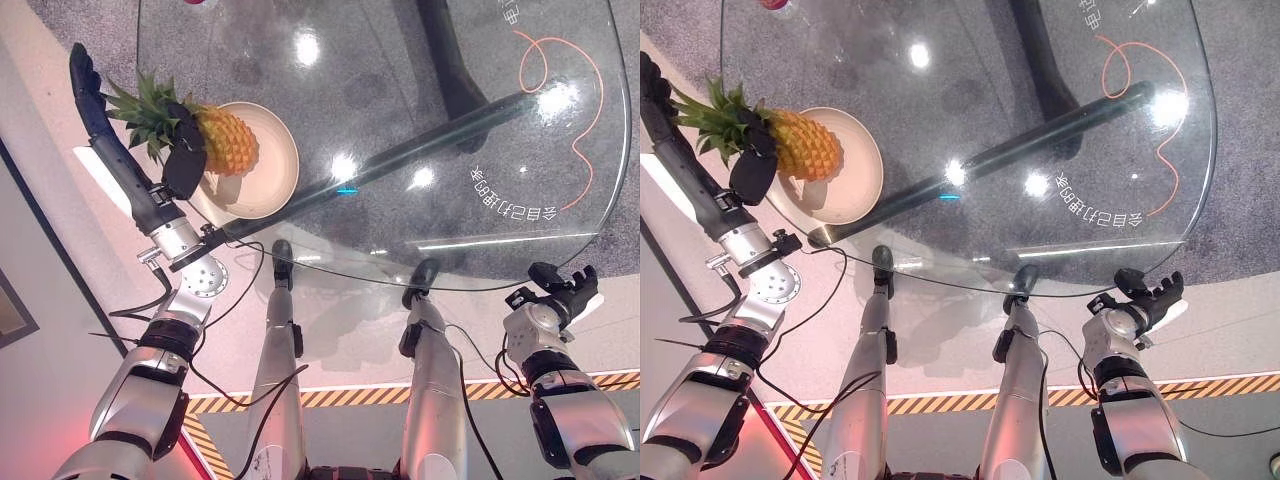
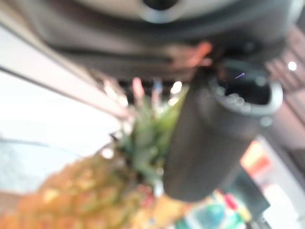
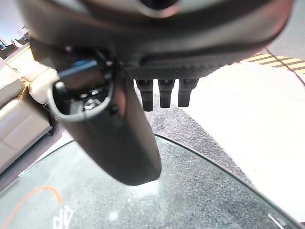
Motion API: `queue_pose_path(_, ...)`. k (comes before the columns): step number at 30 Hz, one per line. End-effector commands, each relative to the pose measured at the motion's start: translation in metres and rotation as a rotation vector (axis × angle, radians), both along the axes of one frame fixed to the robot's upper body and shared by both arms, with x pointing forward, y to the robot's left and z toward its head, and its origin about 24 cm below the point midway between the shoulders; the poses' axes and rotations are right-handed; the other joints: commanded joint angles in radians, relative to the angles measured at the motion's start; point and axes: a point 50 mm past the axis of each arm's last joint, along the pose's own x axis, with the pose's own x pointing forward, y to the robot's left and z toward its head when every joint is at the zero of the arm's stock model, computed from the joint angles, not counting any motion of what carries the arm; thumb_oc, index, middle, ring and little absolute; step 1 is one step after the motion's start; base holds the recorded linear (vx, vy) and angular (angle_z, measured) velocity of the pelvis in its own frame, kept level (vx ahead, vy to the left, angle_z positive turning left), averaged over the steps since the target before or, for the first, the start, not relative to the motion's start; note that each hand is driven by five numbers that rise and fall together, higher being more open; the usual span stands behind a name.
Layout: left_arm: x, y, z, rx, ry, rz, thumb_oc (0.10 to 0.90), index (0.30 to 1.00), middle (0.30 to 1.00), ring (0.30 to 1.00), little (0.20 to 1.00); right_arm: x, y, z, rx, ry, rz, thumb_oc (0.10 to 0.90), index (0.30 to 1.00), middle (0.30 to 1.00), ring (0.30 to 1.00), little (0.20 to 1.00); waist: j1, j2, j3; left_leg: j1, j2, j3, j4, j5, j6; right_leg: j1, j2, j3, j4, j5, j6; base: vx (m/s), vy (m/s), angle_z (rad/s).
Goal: Pick up the fruit to the plate
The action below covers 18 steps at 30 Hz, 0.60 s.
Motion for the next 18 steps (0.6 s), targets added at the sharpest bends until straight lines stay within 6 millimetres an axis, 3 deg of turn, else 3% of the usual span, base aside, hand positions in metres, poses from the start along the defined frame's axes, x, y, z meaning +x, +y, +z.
queue_pose_path(1, -0.004, -0.004, 0.024, 0.016, -0.138, -0.055, 0.800, 0.900, 0.900, 0.900, 0.900, -0.009, -0.029, 0.019, -0.055, -0.061, -0.109, 0.800, 0.900, 0.900, 0.900, 0.900, 0.041, -0.033, -0.020, 0.000, -0.015, -0.010, 0.084, -0.106, -0.003, -0.002, 0.036, -0.018, 0.009, 0.055, -0.008, 0.00, 0.000, 0.00)
queue_pose_path(18, -0.009, -0.010, 0.011, 0.025, -0.076, -0.138, 0.800, 0.900, 0.900, 0.900, 0.900, -0.014, -0.035, 0.017, -0.051, -0.053, -0.122, 0.800, 0.900, 0.900, 0.900, 0.900, 0.052, -0.018, -0.020, 0.030, -0.012, -0.009, 0.077, -0.112, -0.002, 0.019, 0.020, -0.024, 0.018, 0.047, -0.002, 0.00, 0.000, 0.00)
